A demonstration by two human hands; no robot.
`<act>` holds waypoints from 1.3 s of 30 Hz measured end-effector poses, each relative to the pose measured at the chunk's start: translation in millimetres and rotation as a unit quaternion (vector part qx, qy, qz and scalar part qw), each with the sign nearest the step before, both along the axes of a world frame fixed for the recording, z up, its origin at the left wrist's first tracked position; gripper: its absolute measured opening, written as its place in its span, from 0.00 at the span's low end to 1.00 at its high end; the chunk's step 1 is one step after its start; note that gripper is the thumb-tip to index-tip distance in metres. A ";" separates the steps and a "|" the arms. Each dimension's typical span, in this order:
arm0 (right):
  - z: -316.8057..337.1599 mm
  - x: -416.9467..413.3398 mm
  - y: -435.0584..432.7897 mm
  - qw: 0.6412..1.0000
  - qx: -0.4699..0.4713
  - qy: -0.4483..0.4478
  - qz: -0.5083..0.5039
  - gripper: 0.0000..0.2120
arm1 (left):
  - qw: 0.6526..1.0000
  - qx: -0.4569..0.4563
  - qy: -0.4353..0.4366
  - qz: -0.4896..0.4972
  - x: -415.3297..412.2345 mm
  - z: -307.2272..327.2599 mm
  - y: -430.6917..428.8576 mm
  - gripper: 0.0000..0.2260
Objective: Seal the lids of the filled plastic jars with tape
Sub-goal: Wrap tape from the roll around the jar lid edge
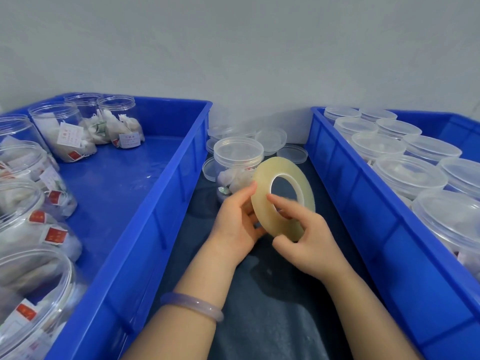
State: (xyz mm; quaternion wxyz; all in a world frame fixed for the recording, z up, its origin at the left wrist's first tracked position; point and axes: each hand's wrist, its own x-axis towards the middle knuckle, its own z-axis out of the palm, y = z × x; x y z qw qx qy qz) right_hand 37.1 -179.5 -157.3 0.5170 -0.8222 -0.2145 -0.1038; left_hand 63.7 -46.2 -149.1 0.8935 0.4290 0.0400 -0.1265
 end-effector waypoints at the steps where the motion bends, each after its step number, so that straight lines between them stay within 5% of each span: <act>1: 3.3 0.8 1.2 0.998 0.061 0.020 0.007 0.26 | 0.999 0.005 -0.039 -0.011 -2.2 -2.3 -1.3 0.13; 4: 12.8 5.3 2.0 0.964 0.242 0.101 -0.043 0.18 | 0.979 0.070 -0.189 -0.012 -11.3 -9.7 -9.7 0.14; 10: 22.1 8.0 -6.9 0.894 0.392 0.197 -0.093 0.15 | 0.894 0.268 -0.357 0.030 -18.1 -17.7 -29.2 0.23; 33: 15.3 6.0 -2.0 0.939 0.312 0.139 0.046 0.25 | 0.942 0.151 -0.296 0.040 -22.7 -11.7 -18.9 0.18; 39: 16.1 5.3 -1.7 0.932 0.335 0.136 0.019 0.16 | 0.944 0.145 -0.291 0.049 -21.8 -12.6 -18.5 0.21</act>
